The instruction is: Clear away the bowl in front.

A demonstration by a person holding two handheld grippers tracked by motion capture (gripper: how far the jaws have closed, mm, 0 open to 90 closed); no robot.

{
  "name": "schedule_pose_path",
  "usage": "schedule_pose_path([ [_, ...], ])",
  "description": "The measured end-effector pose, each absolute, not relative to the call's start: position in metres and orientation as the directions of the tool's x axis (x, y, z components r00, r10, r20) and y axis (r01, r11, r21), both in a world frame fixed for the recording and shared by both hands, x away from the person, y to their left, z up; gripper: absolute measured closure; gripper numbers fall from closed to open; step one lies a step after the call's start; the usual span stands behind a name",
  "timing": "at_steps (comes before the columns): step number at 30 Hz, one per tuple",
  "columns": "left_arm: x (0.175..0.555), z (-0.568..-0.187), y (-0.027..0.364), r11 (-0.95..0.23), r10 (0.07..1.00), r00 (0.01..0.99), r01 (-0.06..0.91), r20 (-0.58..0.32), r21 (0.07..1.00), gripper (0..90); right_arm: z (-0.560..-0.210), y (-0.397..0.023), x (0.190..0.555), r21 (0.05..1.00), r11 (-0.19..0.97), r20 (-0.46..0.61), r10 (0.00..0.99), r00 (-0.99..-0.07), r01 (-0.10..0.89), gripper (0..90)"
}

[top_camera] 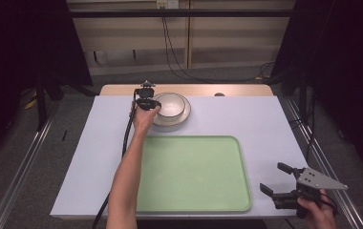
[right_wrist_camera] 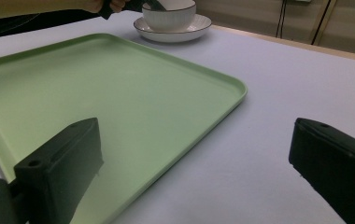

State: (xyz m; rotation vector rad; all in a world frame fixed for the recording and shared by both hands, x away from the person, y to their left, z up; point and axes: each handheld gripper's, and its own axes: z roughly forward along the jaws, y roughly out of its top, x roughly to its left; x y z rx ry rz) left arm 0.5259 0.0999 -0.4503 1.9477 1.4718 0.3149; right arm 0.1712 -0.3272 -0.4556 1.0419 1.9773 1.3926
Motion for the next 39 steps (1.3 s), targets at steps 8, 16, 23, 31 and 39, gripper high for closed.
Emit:
schedule_pose_path([
  [8,0.527,-0.451,0.102,-0.108,0.921,0.318,0.765,-0.226,0.635,81.9,-0.456,-0.327,0.171,0.937,0.182,0.026,0.814,-0.581,0.298,2.2],
  [16,0.528,-0.451,0.106,-0.077,0.919,0.299,0.776,-0.258,0.625,82.3,-0.456,-0.327,0.171,0.937,0.182,0.027,0.814,-0.58,0.299,2.1],
  [23,0.527,-0.447,0.107,-0.05,0.912,0.293,0.772,-0.286,0.634,82.2,-0.456,-0.328,0.172,0.938,0.181,0.026,0.814,-0.58,0.296,2.1],
  [31,0.526,-0.446,0.11,-0.06,0.909,0.304,0.773,-0.284,0.632,82.1,-0.456,-0.328,0.172,0.938,0.18,0.026,0.814,-0.58,0.296,2.1],
  [39,0.523,-0.441,0.108,-0.056,0.901,0.314,0.769,-0.3,0.636,82.1,-0.455,-0.328,0.171,0.938,0.18,0.028,0.811,-0.584,0.295,2.2],
])
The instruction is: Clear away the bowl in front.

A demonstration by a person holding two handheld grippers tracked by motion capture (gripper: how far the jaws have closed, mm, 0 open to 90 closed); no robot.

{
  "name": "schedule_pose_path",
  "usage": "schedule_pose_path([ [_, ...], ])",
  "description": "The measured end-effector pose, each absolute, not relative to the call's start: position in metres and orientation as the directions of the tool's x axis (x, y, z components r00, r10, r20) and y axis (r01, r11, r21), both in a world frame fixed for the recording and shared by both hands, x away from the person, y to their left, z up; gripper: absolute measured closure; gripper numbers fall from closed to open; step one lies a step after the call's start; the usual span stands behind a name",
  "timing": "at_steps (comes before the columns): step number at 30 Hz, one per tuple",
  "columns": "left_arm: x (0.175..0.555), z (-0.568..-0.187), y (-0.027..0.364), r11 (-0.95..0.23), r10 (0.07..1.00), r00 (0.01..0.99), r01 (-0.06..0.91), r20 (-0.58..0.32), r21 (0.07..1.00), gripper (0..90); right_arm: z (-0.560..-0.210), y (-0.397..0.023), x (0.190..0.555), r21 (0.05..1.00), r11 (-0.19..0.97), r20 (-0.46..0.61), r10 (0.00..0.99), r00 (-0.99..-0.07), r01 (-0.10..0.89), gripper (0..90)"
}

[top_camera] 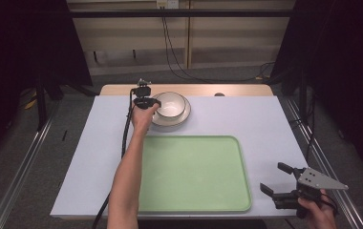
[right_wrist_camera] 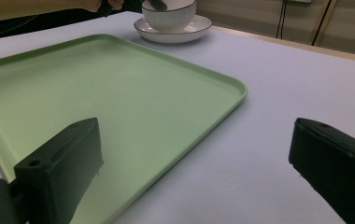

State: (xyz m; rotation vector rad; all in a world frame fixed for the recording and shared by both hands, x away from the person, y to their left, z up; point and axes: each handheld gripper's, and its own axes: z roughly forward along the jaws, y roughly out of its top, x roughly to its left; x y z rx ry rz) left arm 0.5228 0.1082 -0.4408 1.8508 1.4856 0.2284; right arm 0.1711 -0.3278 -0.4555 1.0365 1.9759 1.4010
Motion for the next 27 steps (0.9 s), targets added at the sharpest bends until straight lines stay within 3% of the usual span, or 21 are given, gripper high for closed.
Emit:
schedule_pose_path([
  [27,0.508,-0.417,0.12,-0.052,0.87,0.362,0.741,-0.334,0.669,82.0,-0.455,-0.327,0.171,0.939,0.181,0.026,0.811,-0.584,0.292,2.1],
])
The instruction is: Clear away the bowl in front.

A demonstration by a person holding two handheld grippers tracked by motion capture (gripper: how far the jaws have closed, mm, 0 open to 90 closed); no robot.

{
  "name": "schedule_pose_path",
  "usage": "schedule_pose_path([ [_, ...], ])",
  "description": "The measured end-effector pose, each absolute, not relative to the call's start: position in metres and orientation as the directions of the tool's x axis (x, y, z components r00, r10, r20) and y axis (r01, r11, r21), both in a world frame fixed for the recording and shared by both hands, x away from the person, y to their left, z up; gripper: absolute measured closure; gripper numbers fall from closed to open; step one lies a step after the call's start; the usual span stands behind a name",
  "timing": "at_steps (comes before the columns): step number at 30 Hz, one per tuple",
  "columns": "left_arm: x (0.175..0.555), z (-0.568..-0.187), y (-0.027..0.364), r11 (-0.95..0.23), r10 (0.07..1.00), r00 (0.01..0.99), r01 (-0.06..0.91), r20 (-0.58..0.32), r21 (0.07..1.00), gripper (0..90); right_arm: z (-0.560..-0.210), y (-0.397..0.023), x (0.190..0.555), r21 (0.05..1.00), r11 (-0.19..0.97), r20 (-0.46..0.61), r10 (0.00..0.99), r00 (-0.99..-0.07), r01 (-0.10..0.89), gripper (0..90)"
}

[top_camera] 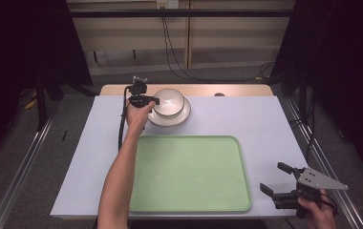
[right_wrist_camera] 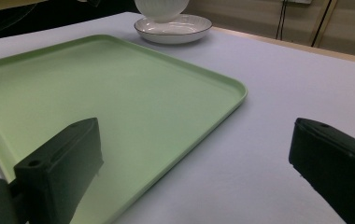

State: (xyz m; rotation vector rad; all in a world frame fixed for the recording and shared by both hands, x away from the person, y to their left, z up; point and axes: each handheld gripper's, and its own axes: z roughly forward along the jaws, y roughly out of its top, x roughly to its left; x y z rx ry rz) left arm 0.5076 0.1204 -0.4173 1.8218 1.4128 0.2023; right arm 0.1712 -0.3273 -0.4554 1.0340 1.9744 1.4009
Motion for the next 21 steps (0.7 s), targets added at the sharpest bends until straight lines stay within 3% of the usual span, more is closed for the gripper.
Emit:
schedule_pose_path([
  [21,0.488,-0.396,0.112,-0.101,0.82,0.454,0.713,-0.347,0.694,82.0,-0.456,-0.328,0.172,0.942,0.17,0.031,0.814,-0.58,0.289,2.0],
])
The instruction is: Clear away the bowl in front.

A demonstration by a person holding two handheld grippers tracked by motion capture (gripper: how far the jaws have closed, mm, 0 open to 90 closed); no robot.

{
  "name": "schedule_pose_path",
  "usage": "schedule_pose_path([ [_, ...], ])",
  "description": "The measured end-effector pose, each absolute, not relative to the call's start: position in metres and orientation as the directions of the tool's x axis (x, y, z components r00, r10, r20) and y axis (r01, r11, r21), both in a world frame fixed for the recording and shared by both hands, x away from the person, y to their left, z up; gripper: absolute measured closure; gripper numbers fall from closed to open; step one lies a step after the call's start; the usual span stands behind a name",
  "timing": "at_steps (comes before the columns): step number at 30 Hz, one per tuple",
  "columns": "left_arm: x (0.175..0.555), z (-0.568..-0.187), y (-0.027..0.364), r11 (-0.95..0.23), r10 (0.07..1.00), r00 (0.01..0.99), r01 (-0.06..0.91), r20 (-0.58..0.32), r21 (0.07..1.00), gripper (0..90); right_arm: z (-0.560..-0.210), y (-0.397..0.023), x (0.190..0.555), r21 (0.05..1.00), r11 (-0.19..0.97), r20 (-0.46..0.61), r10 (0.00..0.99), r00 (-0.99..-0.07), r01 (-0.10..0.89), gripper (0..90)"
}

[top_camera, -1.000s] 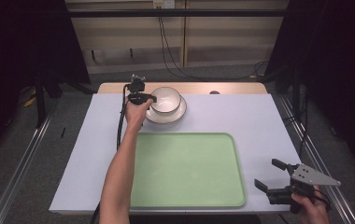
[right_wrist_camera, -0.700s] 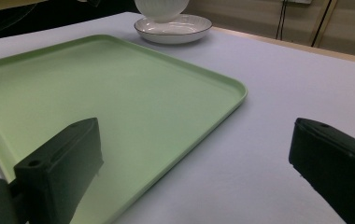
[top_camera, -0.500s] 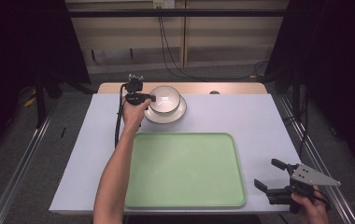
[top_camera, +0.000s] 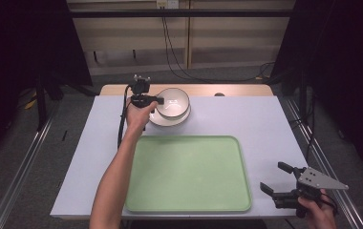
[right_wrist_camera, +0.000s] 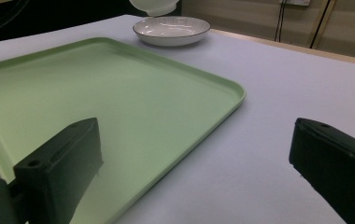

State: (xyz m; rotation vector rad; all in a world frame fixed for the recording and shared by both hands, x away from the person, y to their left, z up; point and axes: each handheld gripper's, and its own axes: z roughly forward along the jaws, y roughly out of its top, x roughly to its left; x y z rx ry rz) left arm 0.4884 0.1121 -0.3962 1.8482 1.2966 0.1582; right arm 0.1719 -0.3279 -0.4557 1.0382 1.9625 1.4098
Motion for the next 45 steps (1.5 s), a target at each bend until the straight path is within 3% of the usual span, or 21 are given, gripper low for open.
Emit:
schedule_pose_path([
  [45,0.451,-0.397,0.053,-0.247,0.688,0.621,0.687,-0.375,0.683,81.7,-0.456,-0.329,0.172,0.94,0.172,0.031,0.816,-0.577,0.294,1.6],
])
